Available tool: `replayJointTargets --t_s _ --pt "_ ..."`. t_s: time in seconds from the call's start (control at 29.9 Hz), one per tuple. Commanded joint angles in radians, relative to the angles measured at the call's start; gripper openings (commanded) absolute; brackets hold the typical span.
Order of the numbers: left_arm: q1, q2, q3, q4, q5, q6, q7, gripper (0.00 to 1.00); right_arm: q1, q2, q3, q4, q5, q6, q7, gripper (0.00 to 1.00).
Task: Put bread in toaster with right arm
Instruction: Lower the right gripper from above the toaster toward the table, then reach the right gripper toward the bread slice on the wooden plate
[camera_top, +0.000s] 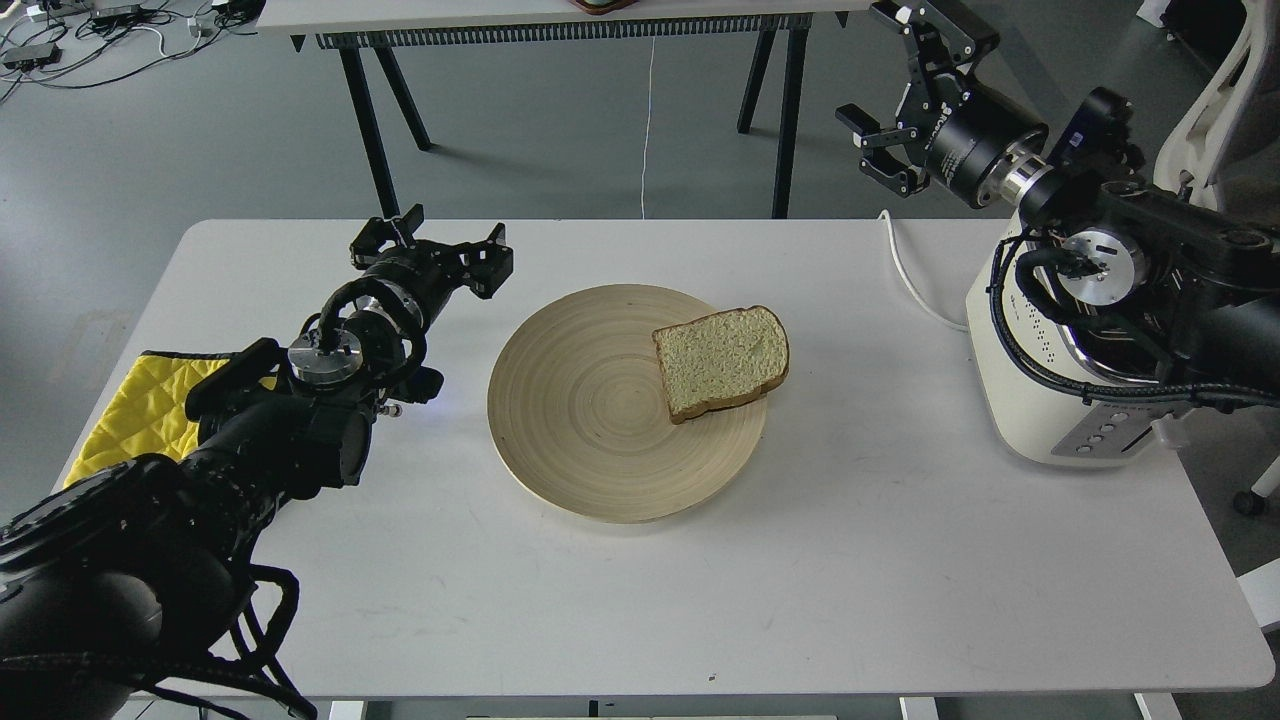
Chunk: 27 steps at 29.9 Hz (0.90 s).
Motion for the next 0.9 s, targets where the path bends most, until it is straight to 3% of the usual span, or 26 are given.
replayJointTargets --t_s 0.0,0.27,0.67,0.87 --pt "-0.001 -0.001 -0.001 0.000 0.000 0.000 0.000 1.00 0.001 0.011 -0.003 -0.003 -0.121 -0.090 -0.013 1.00" --pt "-0.001 -0.001 -0.001 0.000 0.000 0.000 0.000 1.00 0.033 0.043 -0.225 -0.011 -0.172 -0.285 -0.014 1.00" --pt "-0.001 -0.002 -0.001 0.000 0.000 0.000 0.000 1.00 0.033 0.108 -0.403 -0.008 -0.179 -0.414 -0.016 1.00" --pt "-0.001 -0.001 -0.001 0.000 0.000 0.000 0.000 1.00 0.024 0.126 -0.452 -0.002 -0.185 -0.443 -0.063 1.00"
